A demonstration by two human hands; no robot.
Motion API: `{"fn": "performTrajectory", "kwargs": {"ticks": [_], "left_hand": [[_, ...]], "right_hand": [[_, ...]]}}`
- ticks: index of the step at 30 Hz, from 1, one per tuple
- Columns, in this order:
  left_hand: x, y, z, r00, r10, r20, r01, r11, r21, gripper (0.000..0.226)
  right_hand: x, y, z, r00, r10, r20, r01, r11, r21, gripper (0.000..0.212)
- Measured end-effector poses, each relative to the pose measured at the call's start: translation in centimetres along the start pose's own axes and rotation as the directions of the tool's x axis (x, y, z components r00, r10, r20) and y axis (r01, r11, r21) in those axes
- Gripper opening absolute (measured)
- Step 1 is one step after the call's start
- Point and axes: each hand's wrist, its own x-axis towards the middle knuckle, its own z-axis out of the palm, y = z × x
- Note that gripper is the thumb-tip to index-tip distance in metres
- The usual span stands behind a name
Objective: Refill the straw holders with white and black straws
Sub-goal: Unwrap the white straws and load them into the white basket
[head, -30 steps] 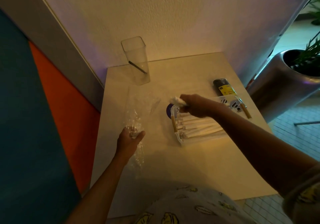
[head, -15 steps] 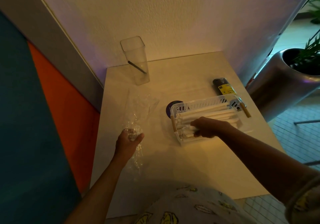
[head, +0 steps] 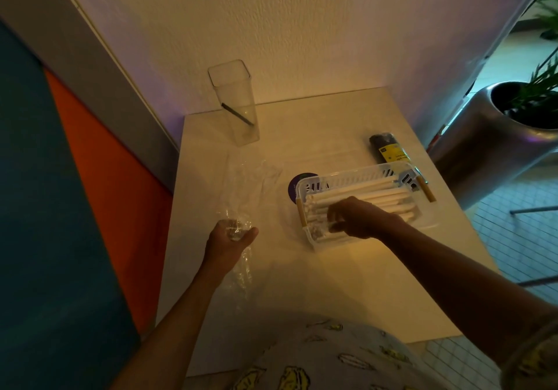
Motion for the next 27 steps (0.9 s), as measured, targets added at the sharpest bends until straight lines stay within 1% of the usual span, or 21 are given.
{"fn": "performTrajectory", "kwargs": {"ticks": [1, 4, 5, 6, 7, 8, 9, 10, 11, 12, 13, 14, 16, 17, 18, 19, 21, 23, 24, 25, 27], "left_hand": [[-0.1, 0.3, 0.1, 1.0, -0.008, 0.017, 0.008, 1.0, -0.03, 0.061], [-0.2, 1.4, 0.3, 0.997, 0.007, 0.078, 0.0, 0.996, -0.089, 0.073], [-0.2, 1.8, 0.3, 0.994, 0.015, 0.106, -0.005, 0.995, -0.098, 0.076], [-0.3, 2.2, 0.3, 0.99, 0.024, 0.139, -0.008, 0.993, -0.117, 0.08], [-0.3, 2.6, 0.3, 0.984, 0.035, 0.176, -0.009, 0.989, -0.146, 0.087], [-0.2, 2.9, 0.2, 0.975, 0.043, 0.217, -0.005, 0.985, -0.174, 0.097], [-0.1, 3.3, 0.1, 0.964, 0.044, 0.263, 0.008, 0.981, -0.193, 0.103], [0.2, 3.7, 0.0, 0.946, 0.033, 0.323, 0.033, 0.98, -0.198, 0.101], [0.4, 4.2, -0.1, 0.921, 0.003, 0.389, 0.08, 0.977, -0.196, 0.091], [0.5, 4.7, 0.0, 0.901, -0.041, 0.431, 0.139, 0.971, -0.197, 0.077], [0.5, 5.1, 0.2, 0.896, -0.084, 0.436, 0.188, 0.961, -0.201, 0.066], [0.5, 5.3, 0.5, 0.902, -0.118, 0.415, 0.215, 0.957, -0.196, 0.063], [0.0, 5.5, 1.1, 0.913, -0.117, 0.392, 0.195, 0.967, -0.165, 0.066], [-0.5, 5.5, 1.3, 0.914, -0.086, 0.397, 0.156, 0.976, -0.149, 0.066], [-0.8, 5.3, 1.4, 0.914, -0.051, 0.403, 0.112, 0.985, -0.131, 0.064], [-1.0, 5.3, 1.3, 0.916, -0.02, 0.402, 0.072, 0.991, -0.115, 0.062], [-1.0, 5.1, 1.1, 0.926, 0.021, 0.378, 0.013, 0.996, -0.087, 0.056], [-1.1, 5.0, 1.1, 0.942, 0.04, 0.333, -0.016, 0.997, -0.076, 0.046], [-1.2, 5.0, 1.1, 0.952, 0.039, 0.304, -0.017, 0.997, -0.072, 0.04], [-1.2, 4.9, 1.1, 0.96, 0.035, 0.276, -0.018, 0.998, -0.067, 0.035], [-1.2, 4.7, 0.9, 0.973, 0.022, 0.23, -0.001, 0.996, -0.088, 0.027]], "right_hand": [[0.1, -0.7, -0.2, 0.998, -0.012, -0.055, 0.014, 0.999, 0.044, 0.023], [0.6, -3.2, -0.7, 0.978, -0.027, -0.205, 0.082, 0.962, 0.261, 0.024], [0.9, -4.2, -0.8, 0.972, -0.009, -0.234, 0.091, 0.935, 0.342, 0.027], [1.0, -5.2, -0.9, 0.972, 0.023, -0.232, 0.088, 0.884, 0.46, 0.031], [1.1, -6.1, -1.0, 0.982, 0.062, -0.177, 0.061, 0.786, 0.616, 0.037], [1.1, -7.0, -1.1, 0.994, 0.078, -0.08, 0.011, 0.642, 0.766, 0.044], [1.0, -7.8, -1.2, 0.998, 0.06, 0.024, -0.05, 0.496, 0.867, 0.054], [0.9, -8.5, -1.2, 0.996, 0.024, 0.086, -0.088, 0.412, 0.907, 0.065], [0.8, -9.1, -1.2, 0.994, -0.011, 0.111, -0.097, 0.41, 0.907, 0.074], [0.9, -9.4, -0.8, 0.992, -0.045, 0.121, -0.09, 0.432, 0.897, 0.083], [1.1, -9.8, -0.5, 0.989, -0.066, 0.129, -0.085, 0.459, 0.884, 0.09], [1.2, -10.1, -0.1, 0.988, -0.069, 0.139, -0.091, 0.467, 0.88, 0.097], [1.4, -10.8, 0.8, 0.991, -0.043, 0.13, -0.098, 0.436, 0.894, 0.104], [1.6, -11.0, 1.3, 0.994, -0.02, 0.109, -0.09, 0.42, 0.903, 0.103], [1.7, -11.2, 1.6, 0.997, 0.019, 0.078, -0.079, 0.409, 0.909, 0.097], [1.9, -11.3, 2.0, 0.996, 0.072, 0.045, -0.07, 0.404, 0.912, 0.087], [2.2, -11.5, 2.2, 0.985, 0.17, 0.009, -0.076, 0.389, 0.918, 0.058], [2.4, -11.5, 2.2, 0.981, 0.195, 0.021, -0.09, 0.354, 0.931, 0.03], [2.4, -11.5, 2.2, 0.98, 0.195, 0.029, -0.096, 0.342, 0.935, 0.02], [2.5, -11.4, 2.3, 0.98, 0.199, 0.03, -0.098, 0.341, 0.935, 0.016], [2.5, -11.5, 2.4, 0.977, 0.211, 0.021, -0.096, 0.355, 0.93, 0.017]]}}
